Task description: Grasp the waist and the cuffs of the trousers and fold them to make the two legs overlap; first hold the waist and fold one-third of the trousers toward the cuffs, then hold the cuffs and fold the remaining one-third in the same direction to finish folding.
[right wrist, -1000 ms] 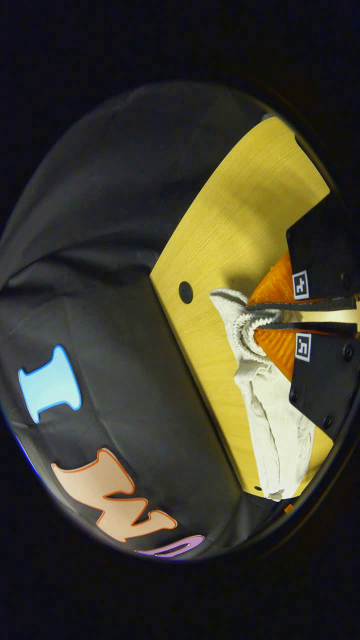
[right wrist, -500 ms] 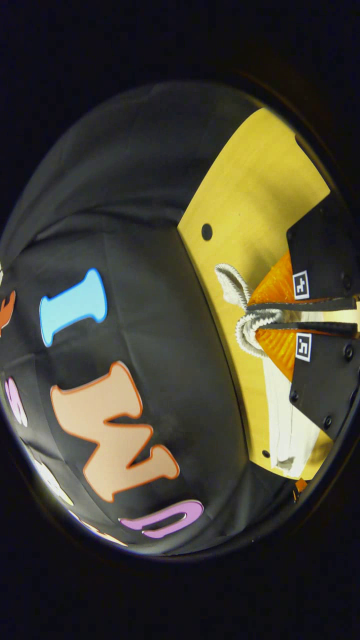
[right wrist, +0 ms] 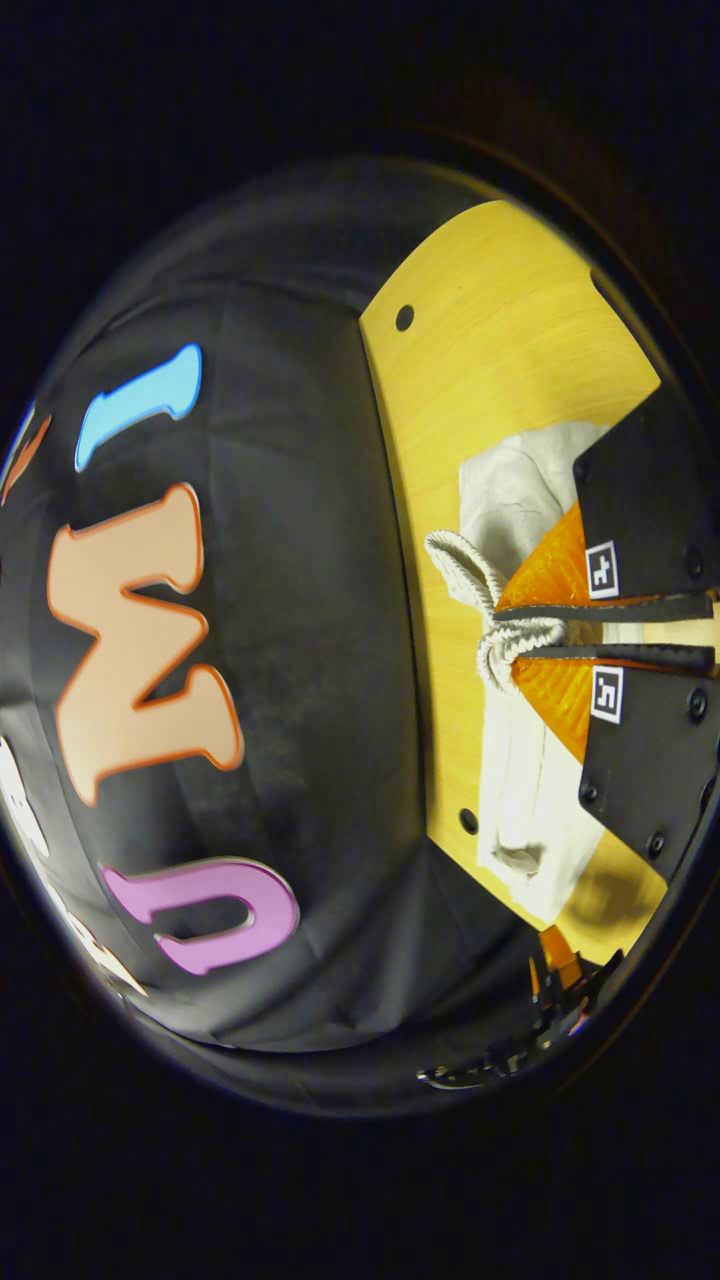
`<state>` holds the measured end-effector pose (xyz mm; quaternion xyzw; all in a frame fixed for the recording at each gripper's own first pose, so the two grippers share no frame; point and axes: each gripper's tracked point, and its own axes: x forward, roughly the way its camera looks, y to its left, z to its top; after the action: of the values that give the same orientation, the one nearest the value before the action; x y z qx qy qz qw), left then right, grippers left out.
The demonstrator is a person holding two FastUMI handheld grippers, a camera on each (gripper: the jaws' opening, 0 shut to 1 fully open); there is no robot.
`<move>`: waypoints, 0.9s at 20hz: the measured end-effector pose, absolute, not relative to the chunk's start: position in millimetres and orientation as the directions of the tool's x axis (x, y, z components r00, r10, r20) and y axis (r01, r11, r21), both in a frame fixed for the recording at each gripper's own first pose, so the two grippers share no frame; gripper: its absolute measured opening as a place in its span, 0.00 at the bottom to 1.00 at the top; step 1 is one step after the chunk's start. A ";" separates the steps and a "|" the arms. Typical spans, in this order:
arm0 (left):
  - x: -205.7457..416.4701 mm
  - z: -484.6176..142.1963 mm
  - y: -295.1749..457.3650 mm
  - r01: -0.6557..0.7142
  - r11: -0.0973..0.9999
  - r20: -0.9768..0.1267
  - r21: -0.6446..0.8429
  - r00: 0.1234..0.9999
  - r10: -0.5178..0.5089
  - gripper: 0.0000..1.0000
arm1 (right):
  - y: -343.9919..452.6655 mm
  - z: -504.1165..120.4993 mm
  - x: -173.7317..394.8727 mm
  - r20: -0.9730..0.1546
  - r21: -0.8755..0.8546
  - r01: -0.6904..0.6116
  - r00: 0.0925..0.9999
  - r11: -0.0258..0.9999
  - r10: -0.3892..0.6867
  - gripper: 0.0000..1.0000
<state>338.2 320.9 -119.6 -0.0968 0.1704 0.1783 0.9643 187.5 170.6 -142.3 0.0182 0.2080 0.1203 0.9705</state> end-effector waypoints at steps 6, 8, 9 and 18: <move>346.6 -139.0 352.0 -0.394 0.912 -0.377 -0.111 0.866 0.328 0.95 | 202.8 -185.8 187.1 -0.494 0.054 -0.284 0.825 0.957 0.272 0.22; 351.2 -147.5 358.0 -0.391 0.914 -0.388 -0.104 0.863 0.325 0.95 | 209.6 -193.4 183.3 -0.522 0.076 -0.295 0.802 0.953 0.290 0.52; 351.3 -153.6 359.1 -0.389 0.916 -0.397 -0.100 0.860 0.321 0.95 | 208.9 -193.9 179.4 -0.528 0.075 -0.296 0.799 0.952 0.289 0.74; 361.1 -187.7 368.3 -0.383 0.914 -0.474 -0.131 0.834 0.282 0.95 | 151.9 -167.0 164.7 -0.489 0.012 -0.195 0.854 0.981 0.175 0.97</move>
<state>361.1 368.3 -187.7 -0.1109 0.2290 0.1747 0.9512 164.7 151.9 -167.0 -0.0189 0.2523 0.0961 0.9627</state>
